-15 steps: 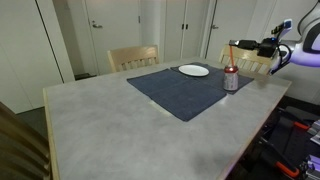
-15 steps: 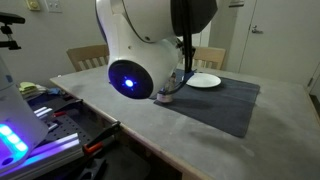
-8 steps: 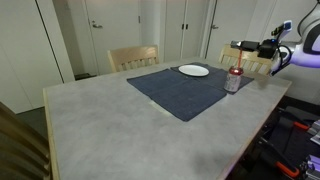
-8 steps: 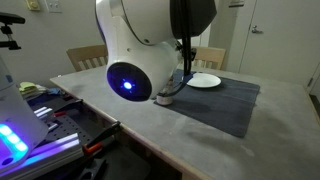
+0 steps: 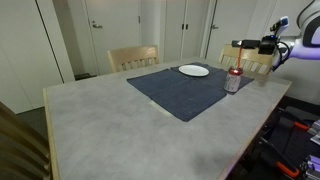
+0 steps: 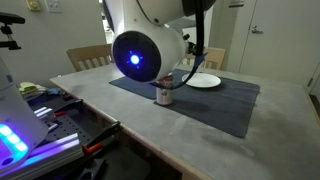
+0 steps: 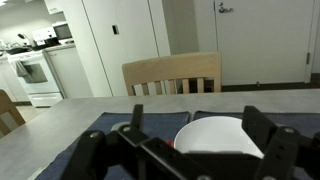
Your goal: Pick up the straw on the table and put it inside the can.
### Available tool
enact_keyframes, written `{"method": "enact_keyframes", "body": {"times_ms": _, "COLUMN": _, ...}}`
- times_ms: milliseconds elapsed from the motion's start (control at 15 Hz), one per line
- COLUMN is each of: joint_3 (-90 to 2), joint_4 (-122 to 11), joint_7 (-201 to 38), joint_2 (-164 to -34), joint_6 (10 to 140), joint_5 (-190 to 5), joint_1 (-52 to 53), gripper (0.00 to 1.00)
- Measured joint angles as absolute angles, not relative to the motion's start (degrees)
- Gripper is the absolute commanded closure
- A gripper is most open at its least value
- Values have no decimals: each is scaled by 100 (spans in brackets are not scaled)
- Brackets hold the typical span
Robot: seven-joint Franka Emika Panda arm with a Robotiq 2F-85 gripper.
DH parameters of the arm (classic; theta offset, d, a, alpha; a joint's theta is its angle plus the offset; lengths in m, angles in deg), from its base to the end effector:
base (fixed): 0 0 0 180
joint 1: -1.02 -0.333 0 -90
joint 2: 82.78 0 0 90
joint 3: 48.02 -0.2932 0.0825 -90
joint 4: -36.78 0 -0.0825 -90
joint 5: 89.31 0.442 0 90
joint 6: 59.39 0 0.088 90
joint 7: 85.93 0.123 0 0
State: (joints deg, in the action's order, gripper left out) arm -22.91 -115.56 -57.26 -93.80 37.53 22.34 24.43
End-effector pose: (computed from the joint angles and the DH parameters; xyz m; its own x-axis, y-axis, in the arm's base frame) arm 0.3415 -0.2512 0.1187 -0.1327 0.1468 -0.9802 -0.3088 0.9336 0.1816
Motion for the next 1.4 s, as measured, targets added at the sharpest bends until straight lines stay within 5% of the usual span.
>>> {"method": "enact_keyframes", "body": {"times_ms": 733, "joint_3": -2946, "joint_4": -10480, "joint_7": -3726, "joint_2": -8266, "joint_6": 6402, "joint_5": 755, "joint_1": 1748, "gripper": 0}}
{"method": "enact_keyframes", "body": {"times_ms": 1400, "joint_3": -3864, "joint_4": -9265, "joint_7": -111, "joint_2": -8568, "joint_6": 7567, "joint_5": -3119, "joint_1": 923, "gripper": 0}}
